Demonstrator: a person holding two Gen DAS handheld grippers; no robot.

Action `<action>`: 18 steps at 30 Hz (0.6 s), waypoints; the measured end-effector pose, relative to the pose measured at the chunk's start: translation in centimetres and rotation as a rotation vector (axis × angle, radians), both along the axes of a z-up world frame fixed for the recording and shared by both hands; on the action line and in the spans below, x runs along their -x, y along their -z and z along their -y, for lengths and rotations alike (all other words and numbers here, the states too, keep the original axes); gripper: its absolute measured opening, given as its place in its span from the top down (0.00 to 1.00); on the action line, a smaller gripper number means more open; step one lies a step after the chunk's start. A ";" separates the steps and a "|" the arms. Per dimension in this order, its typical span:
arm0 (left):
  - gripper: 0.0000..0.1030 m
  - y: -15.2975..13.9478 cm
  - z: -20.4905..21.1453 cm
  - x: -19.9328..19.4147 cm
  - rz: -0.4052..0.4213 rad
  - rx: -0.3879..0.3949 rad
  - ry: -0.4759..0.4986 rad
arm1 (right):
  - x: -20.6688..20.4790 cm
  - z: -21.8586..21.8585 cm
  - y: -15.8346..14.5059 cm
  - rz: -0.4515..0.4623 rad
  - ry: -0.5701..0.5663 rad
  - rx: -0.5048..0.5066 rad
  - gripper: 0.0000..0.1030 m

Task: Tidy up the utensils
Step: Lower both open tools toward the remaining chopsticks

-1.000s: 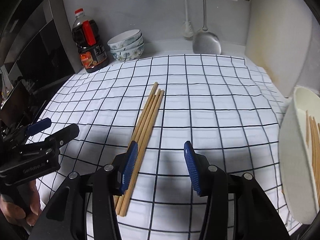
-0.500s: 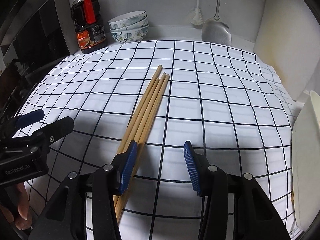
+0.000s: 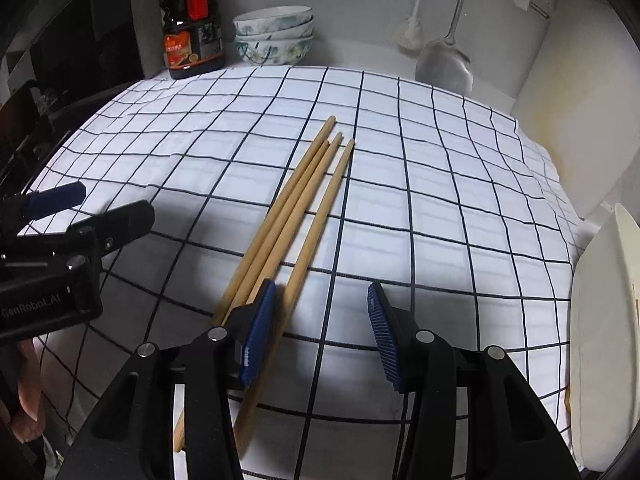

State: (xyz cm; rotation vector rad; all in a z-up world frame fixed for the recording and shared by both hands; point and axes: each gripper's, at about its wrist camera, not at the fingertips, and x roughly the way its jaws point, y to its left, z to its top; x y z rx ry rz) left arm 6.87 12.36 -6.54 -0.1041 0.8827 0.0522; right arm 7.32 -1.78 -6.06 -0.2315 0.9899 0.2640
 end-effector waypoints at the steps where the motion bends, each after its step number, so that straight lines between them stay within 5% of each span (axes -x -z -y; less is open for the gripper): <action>1: 0.10 0.0 0.0 0.0 0.002 -0.001 0.000 | -0.1 0.1 0.0 -0.002 0.003 -0.001 0.55; 4: 0.10 0.0 0.2 -0.2 -0.002 -0.001 0.002 | -0.3 0.5 0.2 0.012 0.029 -0.013 0.56; 7: 0.10 0.0 0.7 -0.5 -0.004 -0.006 0.013 | -0.7 1.2 0.1 0.017 0.056 -0.012 0.66; 18: 0.09 1.1 4.5 -2.7 -0.040 -0.085 0.064 | -1.7 5.4 0.1 -0.021 0.121 -0.064 0.66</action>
